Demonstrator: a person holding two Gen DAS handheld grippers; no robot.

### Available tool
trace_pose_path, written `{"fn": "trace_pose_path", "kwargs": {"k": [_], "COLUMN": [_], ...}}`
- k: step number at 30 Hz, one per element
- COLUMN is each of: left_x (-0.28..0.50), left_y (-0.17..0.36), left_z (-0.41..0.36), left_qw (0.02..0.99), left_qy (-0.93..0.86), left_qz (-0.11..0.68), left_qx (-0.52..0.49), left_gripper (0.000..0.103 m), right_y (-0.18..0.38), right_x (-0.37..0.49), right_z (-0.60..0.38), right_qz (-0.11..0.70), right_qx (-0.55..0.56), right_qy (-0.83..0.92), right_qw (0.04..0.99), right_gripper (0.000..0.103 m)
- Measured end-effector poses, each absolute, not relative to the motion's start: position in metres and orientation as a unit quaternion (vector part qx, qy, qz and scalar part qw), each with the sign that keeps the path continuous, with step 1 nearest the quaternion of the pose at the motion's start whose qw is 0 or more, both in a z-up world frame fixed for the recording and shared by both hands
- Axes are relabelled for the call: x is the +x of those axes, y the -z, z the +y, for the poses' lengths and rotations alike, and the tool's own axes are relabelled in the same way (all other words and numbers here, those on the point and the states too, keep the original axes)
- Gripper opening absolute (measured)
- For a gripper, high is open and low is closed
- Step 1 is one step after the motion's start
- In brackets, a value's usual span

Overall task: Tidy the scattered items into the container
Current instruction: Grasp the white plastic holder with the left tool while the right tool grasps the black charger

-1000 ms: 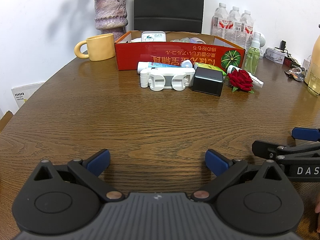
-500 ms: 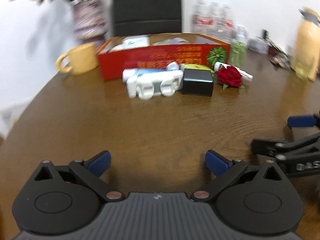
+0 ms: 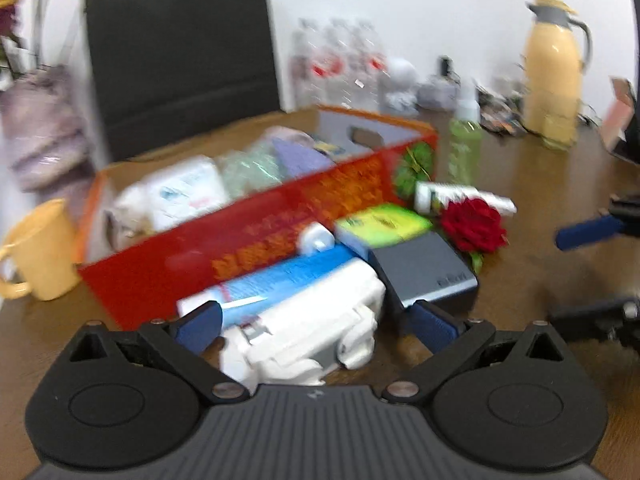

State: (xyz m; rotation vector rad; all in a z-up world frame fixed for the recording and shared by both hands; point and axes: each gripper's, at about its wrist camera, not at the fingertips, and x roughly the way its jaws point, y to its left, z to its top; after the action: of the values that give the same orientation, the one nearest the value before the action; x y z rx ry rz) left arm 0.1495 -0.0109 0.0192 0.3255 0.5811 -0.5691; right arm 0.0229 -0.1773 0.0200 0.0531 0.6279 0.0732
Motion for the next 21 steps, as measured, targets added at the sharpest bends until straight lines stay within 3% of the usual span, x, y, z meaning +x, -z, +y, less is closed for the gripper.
{"fn": "trace_pose_path", "kwargs": {"k": [2,7,12,17,19,21], "left_x": [0.143,0.121,0.099,0.065,0.048,0.034], "left_y": [-0.017,-0.023,-0.025,-0.026,-0.026,-0.026], "left_z": [-0.012,-0.008,-0.007,-0.002,-0.005,-0.008], "left_qw": [0.905,0.907,0.910,0.918,0.920,0.924], "left_qy": [0.277,0.275,0.245,0.177,0.124,0.078], "left_qz": [0.269,0.256,0.266,0.276,0.286,0.295], "left_qx": [0.178,0.192,0.203,0.225,0.239,0.231], "left_gripper": [0.089,0.049,0.043,0.041,0.038,0.038], "right_y": [-0.017,-0.030,-0.044,-0.035,-0.033,-0.029], "right_x": [0.027,0.043,0.076,0.100,0.099,0.097], "right_z": [-0.183,-0.179,-0.154,-0.134,-0.126,-0.120], "right_qz": [0.312,0.296,0.297,0.313,0.304,0.296], "right_qx": [0.039,0.047,0.048,0.029,0.005,-0.017], "right_qy": [-0.042,-0.065,-0.095,-0.069,-0.052,-0.047], "right_qw": [0.948,0.952,0.949,0.947,0.951,0.954], "right_gripper": [0.100,0.099,0.096,0.055,0.049,0.049]}}
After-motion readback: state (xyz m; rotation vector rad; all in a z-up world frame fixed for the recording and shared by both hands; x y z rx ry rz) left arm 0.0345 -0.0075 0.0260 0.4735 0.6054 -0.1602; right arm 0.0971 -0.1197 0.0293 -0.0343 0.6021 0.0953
